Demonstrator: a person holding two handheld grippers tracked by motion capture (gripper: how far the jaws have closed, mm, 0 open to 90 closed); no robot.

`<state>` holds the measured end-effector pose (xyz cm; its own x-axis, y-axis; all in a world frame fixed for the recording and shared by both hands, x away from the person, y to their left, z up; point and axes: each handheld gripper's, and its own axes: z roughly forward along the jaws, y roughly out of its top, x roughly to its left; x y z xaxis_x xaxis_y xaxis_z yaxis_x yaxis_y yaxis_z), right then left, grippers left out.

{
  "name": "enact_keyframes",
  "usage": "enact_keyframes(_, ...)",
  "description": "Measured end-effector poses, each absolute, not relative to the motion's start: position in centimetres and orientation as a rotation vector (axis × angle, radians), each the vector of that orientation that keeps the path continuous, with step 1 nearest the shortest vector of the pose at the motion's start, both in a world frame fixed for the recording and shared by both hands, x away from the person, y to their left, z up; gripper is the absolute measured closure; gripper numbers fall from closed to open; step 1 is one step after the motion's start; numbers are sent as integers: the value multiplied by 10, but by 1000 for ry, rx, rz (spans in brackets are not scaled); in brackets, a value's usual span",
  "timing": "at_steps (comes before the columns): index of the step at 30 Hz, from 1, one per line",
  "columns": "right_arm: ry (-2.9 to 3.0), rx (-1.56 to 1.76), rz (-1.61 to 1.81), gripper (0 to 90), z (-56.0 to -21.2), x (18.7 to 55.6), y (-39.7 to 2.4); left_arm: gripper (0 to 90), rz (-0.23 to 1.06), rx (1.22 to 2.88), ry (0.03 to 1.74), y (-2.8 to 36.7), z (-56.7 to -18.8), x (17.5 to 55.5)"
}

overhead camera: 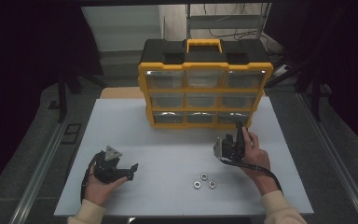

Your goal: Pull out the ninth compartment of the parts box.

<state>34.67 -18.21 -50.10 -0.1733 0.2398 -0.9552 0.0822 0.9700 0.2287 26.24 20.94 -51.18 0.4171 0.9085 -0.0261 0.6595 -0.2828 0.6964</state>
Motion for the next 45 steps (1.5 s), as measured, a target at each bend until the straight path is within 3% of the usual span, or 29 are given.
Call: enact_keyframes(45, 1749, 244, 124, 242, -508, 381, -178, 77, 510, 2037, 1327, 210, -512, 262)
